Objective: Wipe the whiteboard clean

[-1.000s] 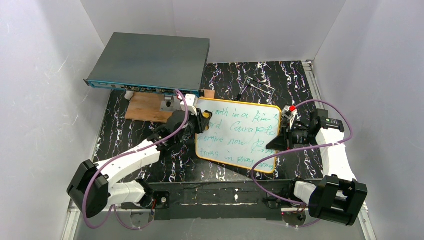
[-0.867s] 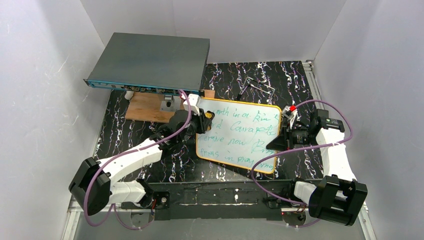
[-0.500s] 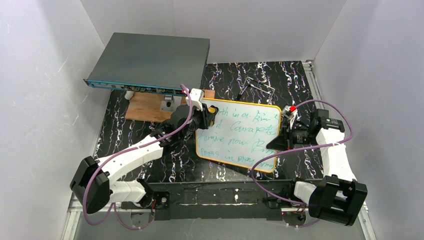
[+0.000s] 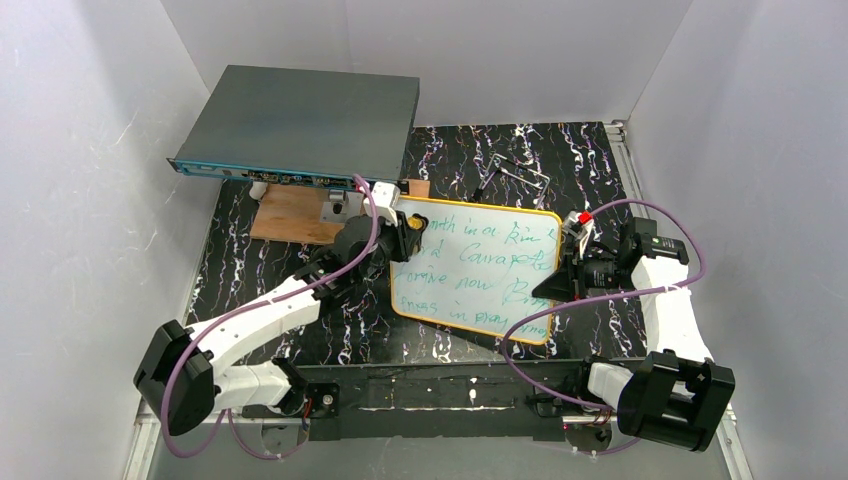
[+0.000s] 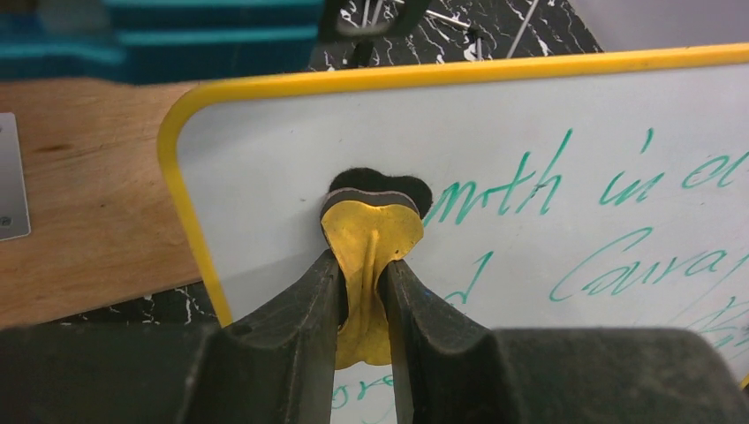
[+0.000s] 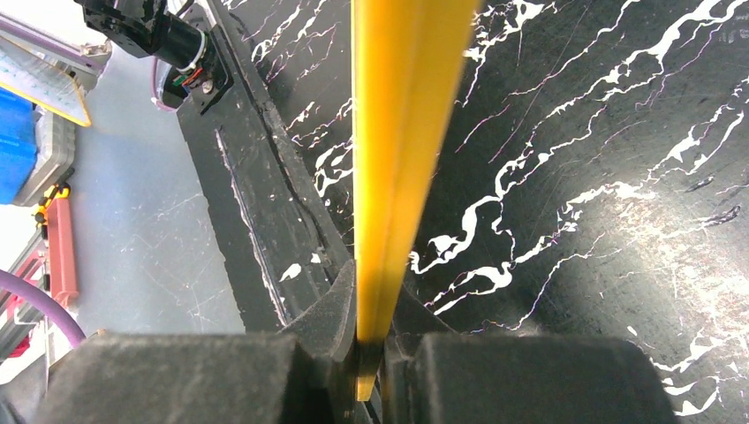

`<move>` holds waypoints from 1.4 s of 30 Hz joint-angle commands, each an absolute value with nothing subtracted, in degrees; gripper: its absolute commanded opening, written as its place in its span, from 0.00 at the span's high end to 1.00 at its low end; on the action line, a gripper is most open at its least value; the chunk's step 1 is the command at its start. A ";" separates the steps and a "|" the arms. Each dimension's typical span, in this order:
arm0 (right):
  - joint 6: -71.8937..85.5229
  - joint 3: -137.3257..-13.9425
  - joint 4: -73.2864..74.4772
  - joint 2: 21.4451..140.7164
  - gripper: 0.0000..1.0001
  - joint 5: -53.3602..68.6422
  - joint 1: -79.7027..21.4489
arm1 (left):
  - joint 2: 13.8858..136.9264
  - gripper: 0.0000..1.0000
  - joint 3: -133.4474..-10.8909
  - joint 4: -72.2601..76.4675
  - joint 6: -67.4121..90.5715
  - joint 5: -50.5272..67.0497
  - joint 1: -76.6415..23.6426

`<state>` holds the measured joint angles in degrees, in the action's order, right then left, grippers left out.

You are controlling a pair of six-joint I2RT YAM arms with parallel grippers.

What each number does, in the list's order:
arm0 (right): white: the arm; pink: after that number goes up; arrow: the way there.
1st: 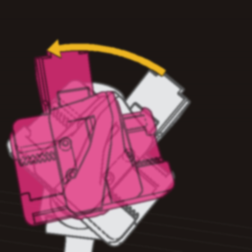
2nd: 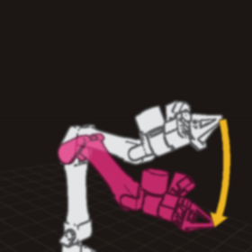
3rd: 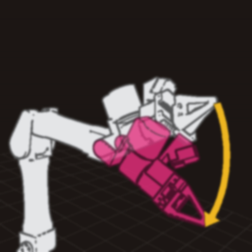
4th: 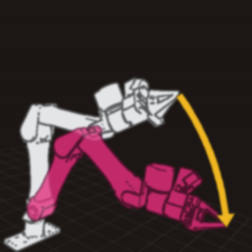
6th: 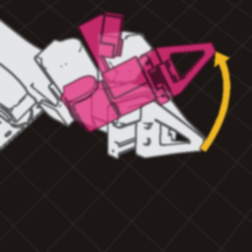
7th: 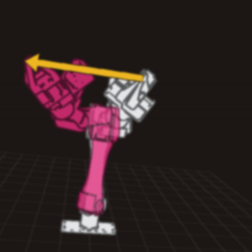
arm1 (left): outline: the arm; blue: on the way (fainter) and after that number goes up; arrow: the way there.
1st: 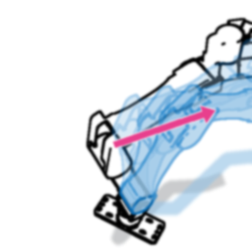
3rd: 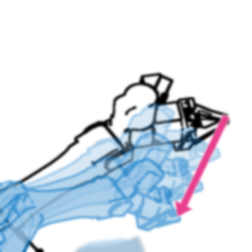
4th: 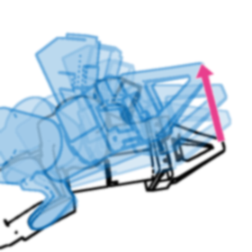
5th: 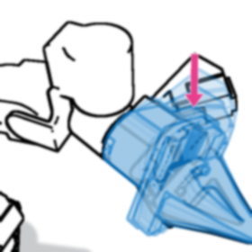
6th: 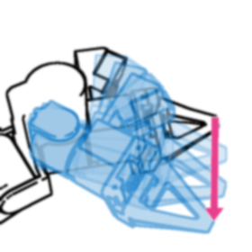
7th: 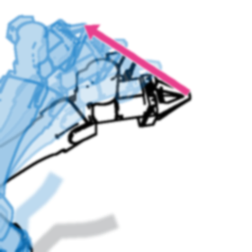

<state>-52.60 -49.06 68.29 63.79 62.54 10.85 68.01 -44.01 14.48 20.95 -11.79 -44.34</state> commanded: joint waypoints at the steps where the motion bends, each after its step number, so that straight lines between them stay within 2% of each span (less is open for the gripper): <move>1: -59.14 -49.38 65.91 62.49 0.99 54.01 9.67 | 65.84 1.00 -40.96 11.93 18.98 -12.69 -43.52; 12: -59.27 -49.39 66.05 62.75 0.99 54.23 9.67 | 67.66 1.00 -41.39 14.21 15.97 -2.78 -45.51; 27: -59.36 -49.22 66.00 62.67 0.99 54.18 9.67 | 69.22 1.00 -47.90 12.14 15.57 -8.05 -45.64; 42: -59.28 -49.10 65.48 63.52 0.99 54.05 9.67 | 66.54 1.00 -41.04 13.08 19.29 -5.39 -42.48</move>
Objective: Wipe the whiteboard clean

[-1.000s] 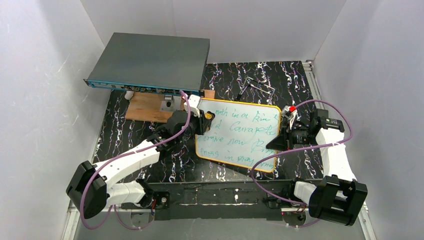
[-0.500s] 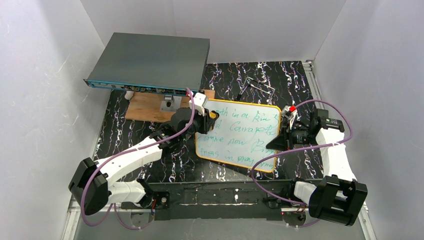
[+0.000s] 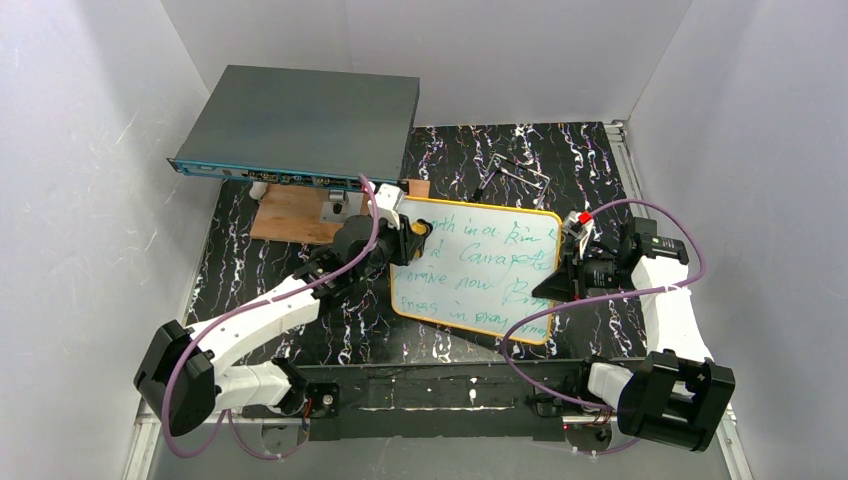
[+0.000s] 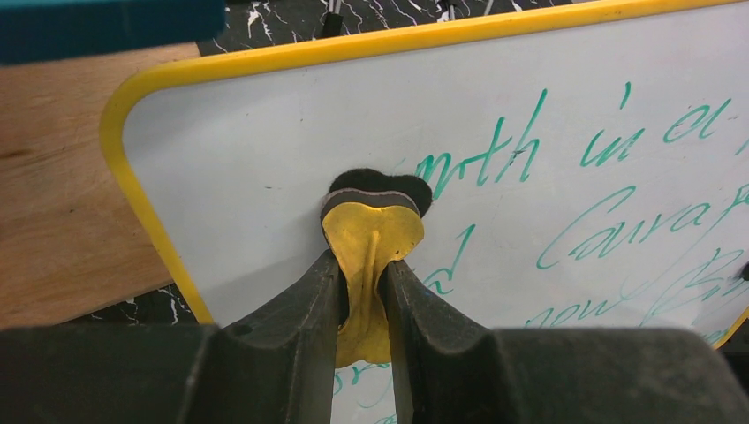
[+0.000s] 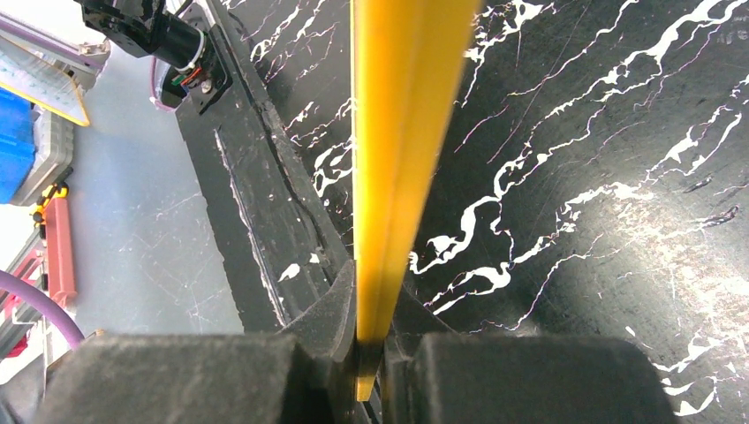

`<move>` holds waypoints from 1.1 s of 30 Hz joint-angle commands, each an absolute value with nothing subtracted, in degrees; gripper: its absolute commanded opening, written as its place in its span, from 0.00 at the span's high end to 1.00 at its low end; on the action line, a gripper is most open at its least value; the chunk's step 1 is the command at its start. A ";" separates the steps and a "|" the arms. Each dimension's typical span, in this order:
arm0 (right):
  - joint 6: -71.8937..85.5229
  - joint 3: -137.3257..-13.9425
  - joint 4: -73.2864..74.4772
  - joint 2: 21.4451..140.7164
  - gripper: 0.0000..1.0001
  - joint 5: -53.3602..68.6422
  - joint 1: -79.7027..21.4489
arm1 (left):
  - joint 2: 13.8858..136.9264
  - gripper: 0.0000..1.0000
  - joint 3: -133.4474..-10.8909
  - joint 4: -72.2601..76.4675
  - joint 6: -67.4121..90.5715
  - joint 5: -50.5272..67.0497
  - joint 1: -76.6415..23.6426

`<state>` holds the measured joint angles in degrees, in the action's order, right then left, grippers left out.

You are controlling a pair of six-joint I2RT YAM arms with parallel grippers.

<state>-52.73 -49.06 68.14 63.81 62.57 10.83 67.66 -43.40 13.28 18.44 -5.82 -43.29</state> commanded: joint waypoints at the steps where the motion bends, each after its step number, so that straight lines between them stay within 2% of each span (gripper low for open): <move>1: -59.28 -49.11 65.47 63.59 0.99 54.05 9.67 | 66.59 1.00 -40.60 13.39 19.35 -4.91 -42.47; 14: -59.21 -49.04 65.27 63.59 0.99 54.23 9.63 | 67.86 1.00 -40.28 15.59 18.52 -2.17 -45.32; 33: -59.15 -49.04 65.38 62.98 0.99 54.32 9.58 | 69.47 1.00 -50.13 10.39 13.59 -14.01 -46.59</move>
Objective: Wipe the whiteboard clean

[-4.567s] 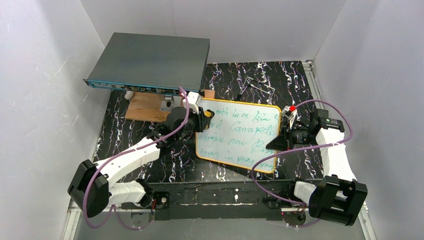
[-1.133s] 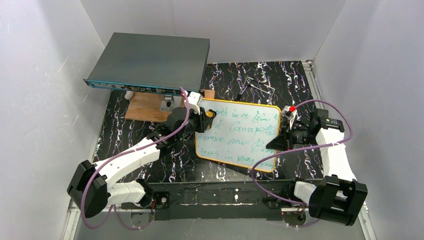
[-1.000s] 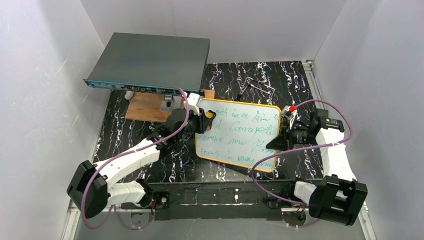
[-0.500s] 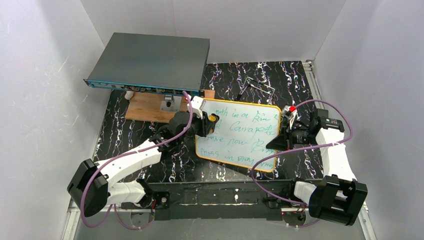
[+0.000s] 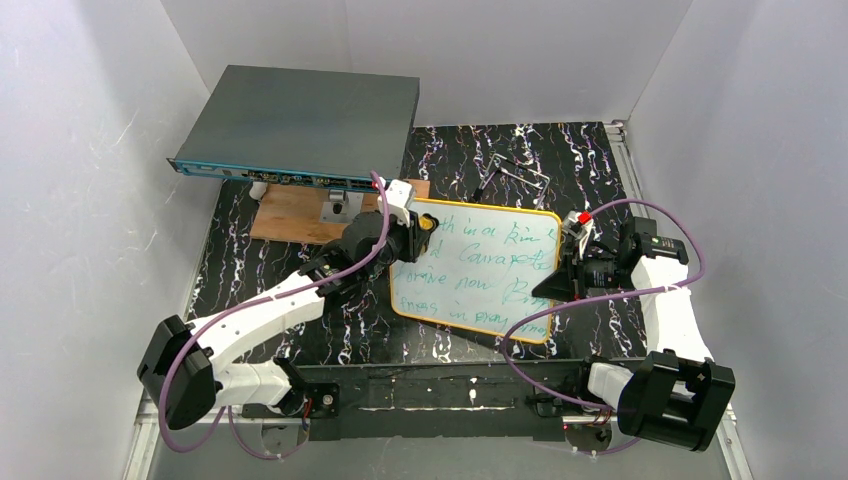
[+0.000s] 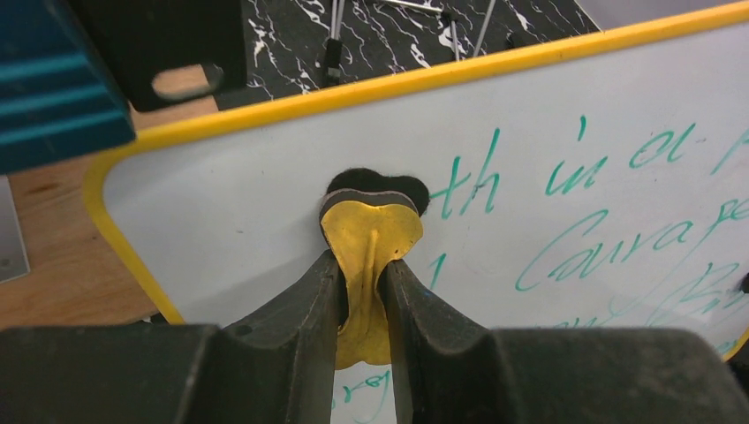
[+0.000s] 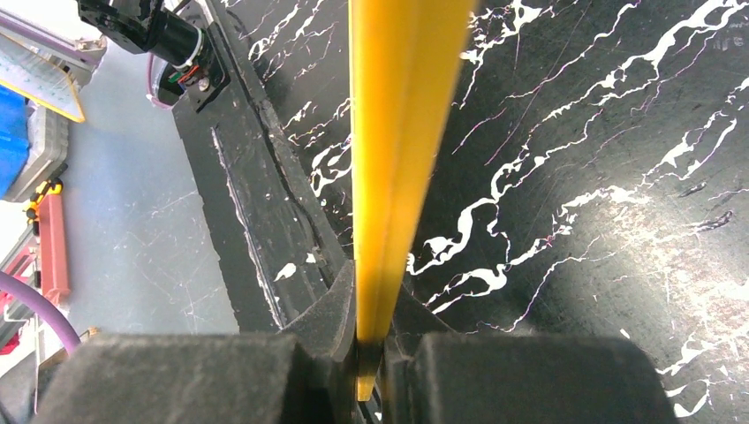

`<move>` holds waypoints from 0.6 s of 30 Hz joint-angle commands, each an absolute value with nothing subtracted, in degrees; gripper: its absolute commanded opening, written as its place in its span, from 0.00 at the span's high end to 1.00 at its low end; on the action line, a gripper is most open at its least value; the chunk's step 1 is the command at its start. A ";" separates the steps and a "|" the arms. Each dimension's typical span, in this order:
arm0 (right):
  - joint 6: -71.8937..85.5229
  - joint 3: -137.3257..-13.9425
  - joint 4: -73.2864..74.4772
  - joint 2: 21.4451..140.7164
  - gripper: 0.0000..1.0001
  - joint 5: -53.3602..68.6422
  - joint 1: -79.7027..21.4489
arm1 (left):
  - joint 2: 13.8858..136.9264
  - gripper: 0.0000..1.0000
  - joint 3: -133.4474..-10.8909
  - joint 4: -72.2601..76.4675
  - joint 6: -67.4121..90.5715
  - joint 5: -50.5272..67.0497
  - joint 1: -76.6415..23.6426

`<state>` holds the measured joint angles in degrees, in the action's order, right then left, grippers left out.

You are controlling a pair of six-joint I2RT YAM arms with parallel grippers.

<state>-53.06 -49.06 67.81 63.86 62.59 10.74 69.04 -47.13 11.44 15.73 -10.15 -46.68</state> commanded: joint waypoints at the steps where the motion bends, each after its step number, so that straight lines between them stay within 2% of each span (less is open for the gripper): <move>1: -59.23 -49.04 65.39 63.02 0.99 54.32 9.58 | 69.70 1.00 -50.50 9.92 13.36 -14.20 -46.54; 10: -59.22 -49.04 65.41 62.82 0.99 54.32 9.65 | 69.10 1.00 -48.85 5.66 12.16 -16.73 -45.75; 18: -59.18 -49.04 65.45 63.04 0.99 54.41 9.59 | 66.93 1.00 -46.00 5.25 7.08 -9.74 -46.67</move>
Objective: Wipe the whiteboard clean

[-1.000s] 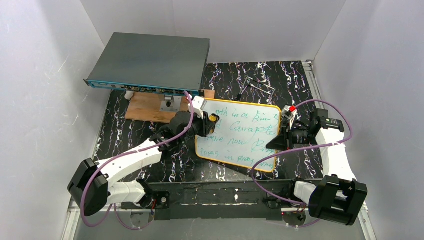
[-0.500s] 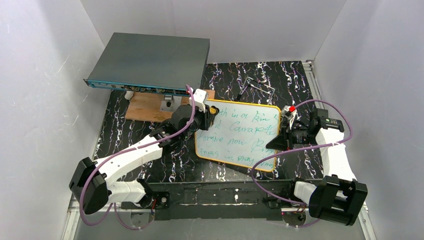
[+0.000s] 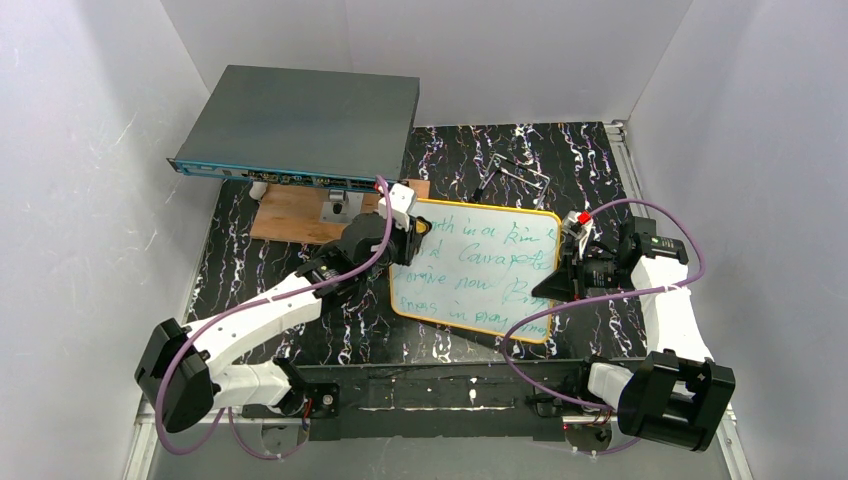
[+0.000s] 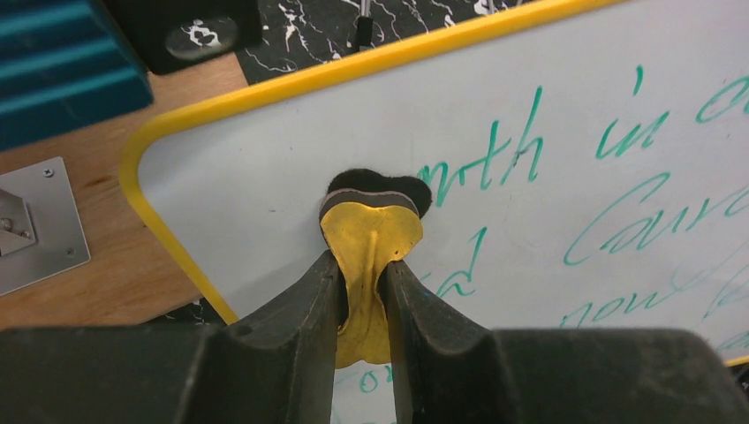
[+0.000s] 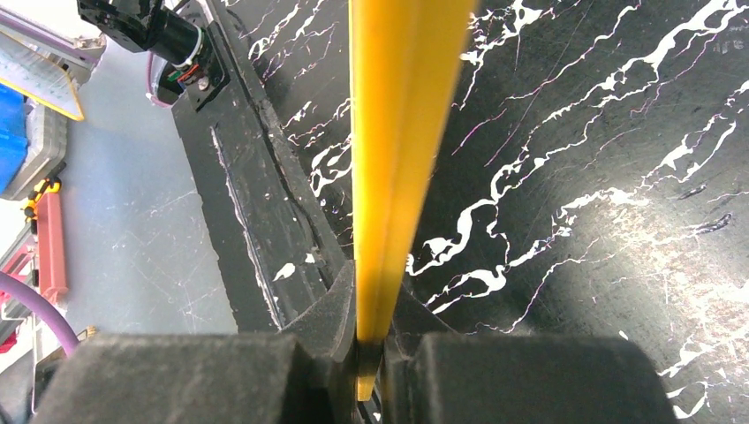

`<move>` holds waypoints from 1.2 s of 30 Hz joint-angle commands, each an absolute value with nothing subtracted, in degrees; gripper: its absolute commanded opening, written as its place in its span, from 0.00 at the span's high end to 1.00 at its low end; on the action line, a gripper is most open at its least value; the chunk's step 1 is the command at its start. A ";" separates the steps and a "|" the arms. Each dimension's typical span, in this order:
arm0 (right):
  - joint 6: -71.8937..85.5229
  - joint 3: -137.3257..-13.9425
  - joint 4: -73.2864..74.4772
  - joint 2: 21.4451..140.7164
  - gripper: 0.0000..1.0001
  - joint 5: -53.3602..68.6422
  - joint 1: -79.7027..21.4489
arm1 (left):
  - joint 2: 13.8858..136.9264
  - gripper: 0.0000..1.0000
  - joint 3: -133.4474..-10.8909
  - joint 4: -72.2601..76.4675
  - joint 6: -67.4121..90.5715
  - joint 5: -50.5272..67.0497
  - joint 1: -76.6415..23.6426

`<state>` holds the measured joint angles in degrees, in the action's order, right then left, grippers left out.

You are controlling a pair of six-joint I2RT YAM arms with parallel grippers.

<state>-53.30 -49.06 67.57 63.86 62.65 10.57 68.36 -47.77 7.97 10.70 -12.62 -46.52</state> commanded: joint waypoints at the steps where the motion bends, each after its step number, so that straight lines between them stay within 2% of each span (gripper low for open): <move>1: -59.22 -49.09 65.48 63.04 0.99 54.42 9.58 | 67.03 1.00 -46.05 5.19 6.60 -8.75 -46.93; 13: -59.24 -49.04 65.46 62.95 0.99 54.32 9.58 | 71.42 1.00 -50.42 7.31 4.76 -2.33 -48.43; 27: -59.24 -49.02 65.47 62.76 0.99 54.15 9.58 | 73.86 1.00 -57.48 7.39 4.13 -12.11 -48.35; 36: -59.24 -49.00 65.46 62.58 0.99 54.18 9.60 | 72.10 1.00 -53.99 5.66 6.17 -13.18 -47.21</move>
